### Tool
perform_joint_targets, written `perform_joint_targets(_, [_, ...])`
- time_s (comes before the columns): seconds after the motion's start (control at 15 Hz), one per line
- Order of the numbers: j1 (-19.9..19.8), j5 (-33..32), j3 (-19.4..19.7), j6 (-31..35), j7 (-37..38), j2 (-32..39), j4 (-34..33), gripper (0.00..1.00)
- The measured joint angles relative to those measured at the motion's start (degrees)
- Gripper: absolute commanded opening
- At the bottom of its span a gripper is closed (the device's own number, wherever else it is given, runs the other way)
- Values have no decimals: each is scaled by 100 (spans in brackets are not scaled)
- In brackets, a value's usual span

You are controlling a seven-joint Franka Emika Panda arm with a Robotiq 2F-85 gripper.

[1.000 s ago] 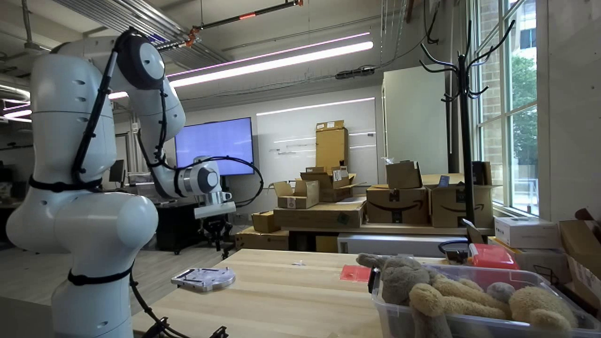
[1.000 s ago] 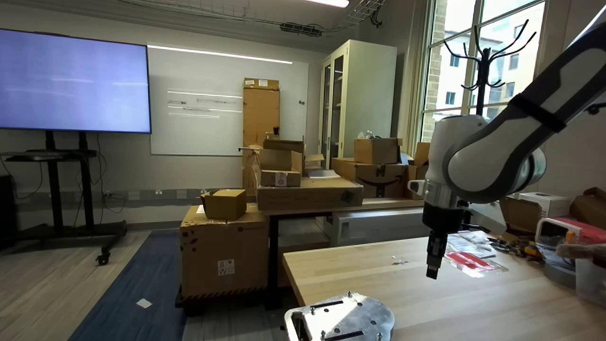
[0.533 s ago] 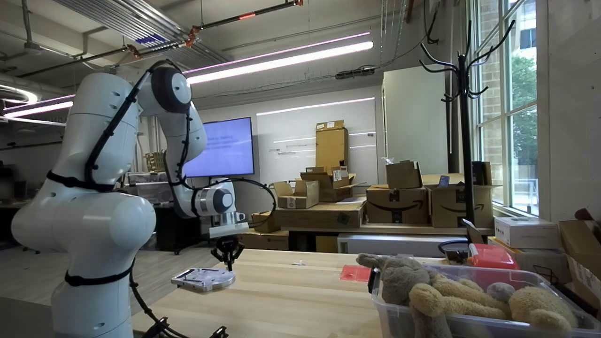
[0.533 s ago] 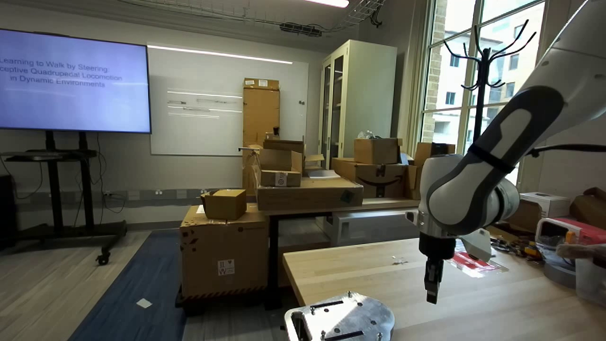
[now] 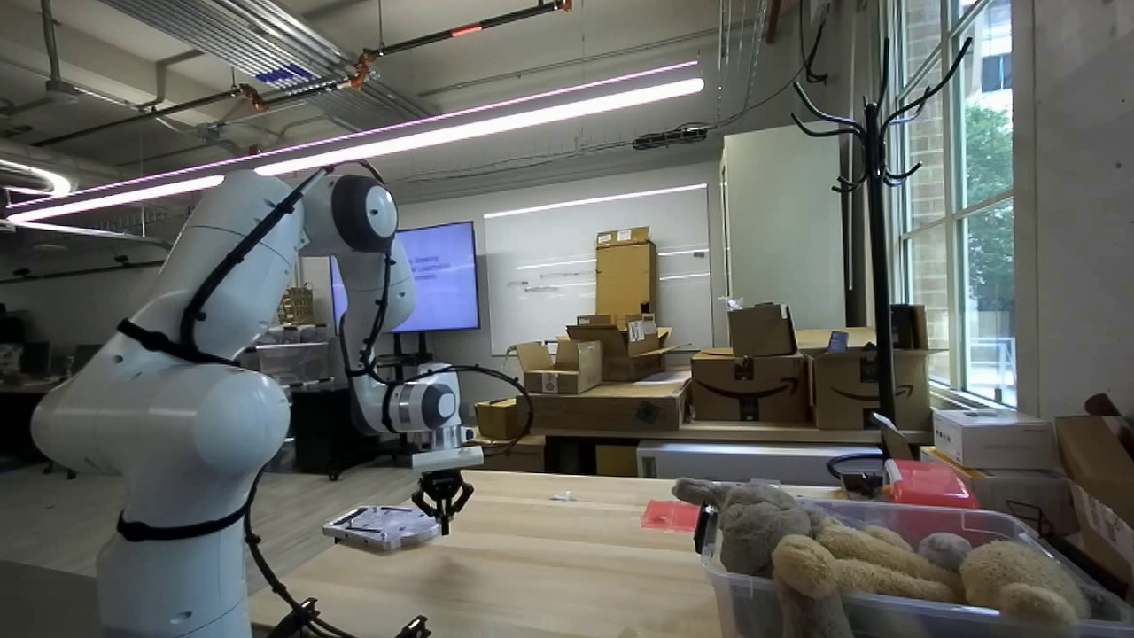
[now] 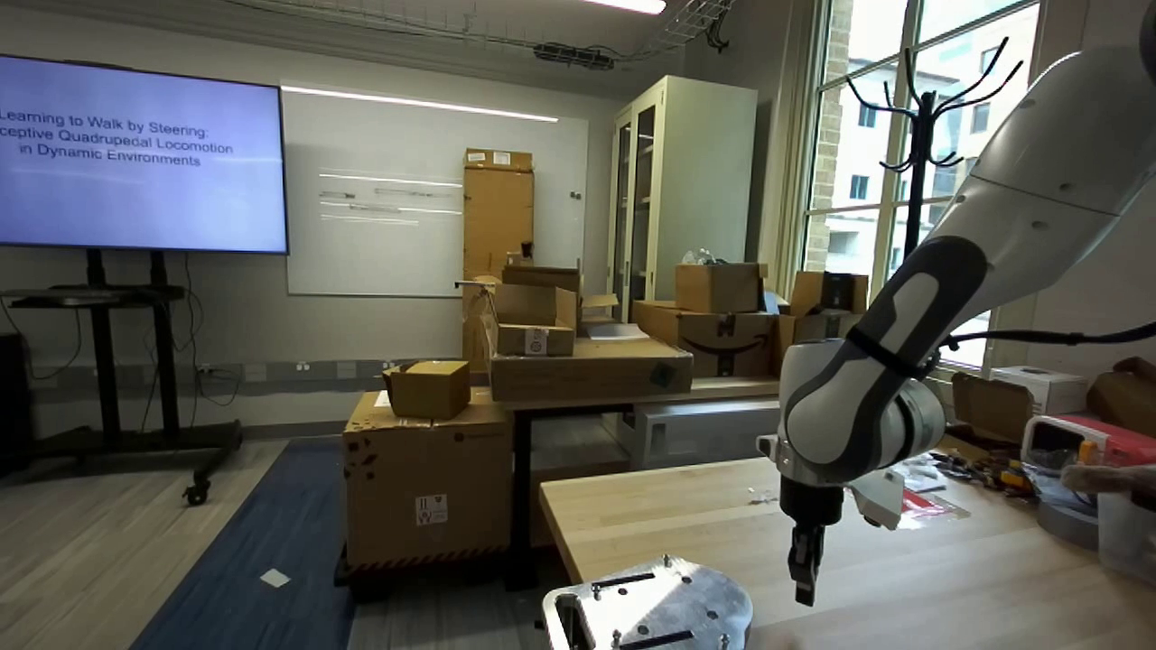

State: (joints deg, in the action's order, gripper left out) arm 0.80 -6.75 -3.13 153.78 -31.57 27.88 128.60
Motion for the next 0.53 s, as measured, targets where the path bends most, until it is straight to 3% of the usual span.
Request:
perform_joint_targets(0.13, [-33,-16,-38,0,0,159,-158,6])
perform_joint_targets(0.2, [-50,-27,-58,0,0,221,-225,28])
perform_joint_targets(0.33, [-70,-43,-73,-6,0,308,-329,32])
perform_joint_targets(0.53, [-89,-105,-72,-6,0,362,-417,53])
